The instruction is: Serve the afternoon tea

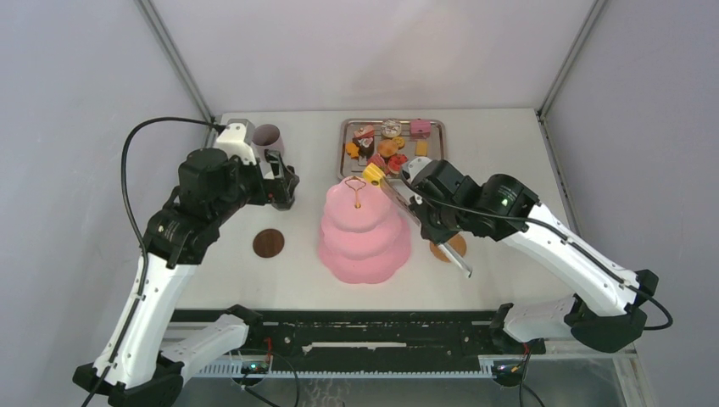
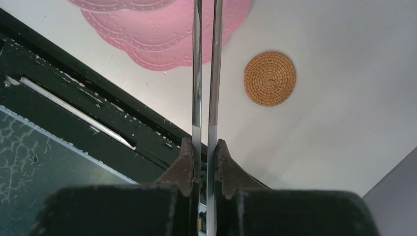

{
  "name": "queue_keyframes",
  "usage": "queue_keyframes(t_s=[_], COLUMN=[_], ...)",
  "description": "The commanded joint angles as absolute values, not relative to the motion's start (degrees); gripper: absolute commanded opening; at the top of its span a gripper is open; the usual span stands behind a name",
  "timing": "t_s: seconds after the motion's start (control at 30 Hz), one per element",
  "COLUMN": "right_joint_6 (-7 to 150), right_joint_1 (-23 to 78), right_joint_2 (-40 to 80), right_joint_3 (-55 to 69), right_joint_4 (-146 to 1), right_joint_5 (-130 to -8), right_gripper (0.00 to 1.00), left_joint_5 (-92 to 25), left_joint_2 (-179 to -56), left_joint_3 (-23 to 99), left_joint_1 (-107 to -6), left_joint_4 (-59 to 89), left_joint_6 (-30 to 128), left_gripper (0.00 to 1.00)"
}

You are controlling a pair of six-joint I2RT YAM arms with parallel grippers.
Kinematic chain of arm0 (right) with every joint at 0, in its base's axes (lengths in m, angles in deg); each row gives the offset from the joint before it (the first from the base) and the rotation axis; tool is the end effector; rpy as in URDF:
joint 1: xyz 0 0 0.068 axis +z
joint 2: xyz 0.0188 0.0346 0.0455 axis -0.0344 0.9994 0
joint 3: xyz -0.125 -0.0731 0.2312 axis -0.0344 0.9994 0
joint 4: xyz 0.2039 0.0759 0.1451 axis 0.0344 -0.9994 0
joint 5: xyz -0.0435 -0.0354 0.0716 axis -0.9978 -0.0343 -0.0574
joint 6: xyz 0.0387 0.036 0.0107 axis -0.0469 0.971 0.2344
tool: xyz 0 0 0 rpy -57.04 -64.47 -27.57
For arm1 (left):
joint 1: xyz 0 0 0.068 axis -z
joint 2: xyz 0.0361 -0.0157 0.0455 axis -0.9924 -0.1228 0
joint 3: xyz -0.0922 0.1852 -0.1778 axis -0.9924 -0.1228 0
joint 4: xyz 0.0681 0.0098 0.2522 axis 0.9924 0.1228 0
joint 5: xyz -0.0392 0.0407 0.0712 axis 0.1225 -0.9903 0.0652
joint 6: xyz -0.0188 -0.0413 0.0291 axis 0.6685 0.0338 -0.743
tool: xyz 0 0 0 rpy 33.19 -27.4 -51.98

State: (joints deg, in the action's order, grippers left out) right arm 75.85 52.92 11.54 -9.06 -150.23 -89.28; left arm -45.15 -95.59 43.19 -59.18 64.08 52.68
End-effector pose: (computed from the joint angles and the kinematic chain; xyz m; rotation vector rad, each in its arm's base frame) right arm 0.1267 0.1667 0.4079 -0.8862 2.4157 0.1396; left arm 0.1491 -0.0634 0.4376 0.1171 1.9836 -0.3832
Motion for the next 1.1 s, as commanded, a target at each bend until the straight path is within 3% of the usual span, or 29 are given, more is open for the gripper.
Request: queue_keyframes(t_s=[0.0,0.3,0.57,0.73,1.07], right_joint_6=[75.1,74.2,74.3,74.4,75.2], right_joint_1=[54.5,56.3,56.7,56.7,56.9], right_joint_2=[12.7,15.4,15.2,14.8,11.9], right_joint_3=[-11.0,-11.7,-12.4,-12.6,-14.1], right_joint_4=[-148.1,-148.0,-147.7,-147.2,-146.1], right_joint_5=[-88.9,-88.6,-88.8,-89.1,-89.7], right_gripper=[0.0,0.0,0.37,0.45,0.48], left_joint_5=[-45.2,-45.8,-45.5,-45.3,-44.7], left_joint_2=[-94.3,-92.8,-92.9,-92.7,-93.0], left_joint_3=[42.2,41.2,41.0,40.9,41.1], left_joint_1=[-59.0,-59.0,-59.0,-59.0,-59.0], left_joint_4=[61.7,61.8,61.7,61.7,61.6], left_joint_6=[53.5,53.6,53.8,53.8,53.8], left_gripper=[1.0,1.0,1.0,1.0,1.0])
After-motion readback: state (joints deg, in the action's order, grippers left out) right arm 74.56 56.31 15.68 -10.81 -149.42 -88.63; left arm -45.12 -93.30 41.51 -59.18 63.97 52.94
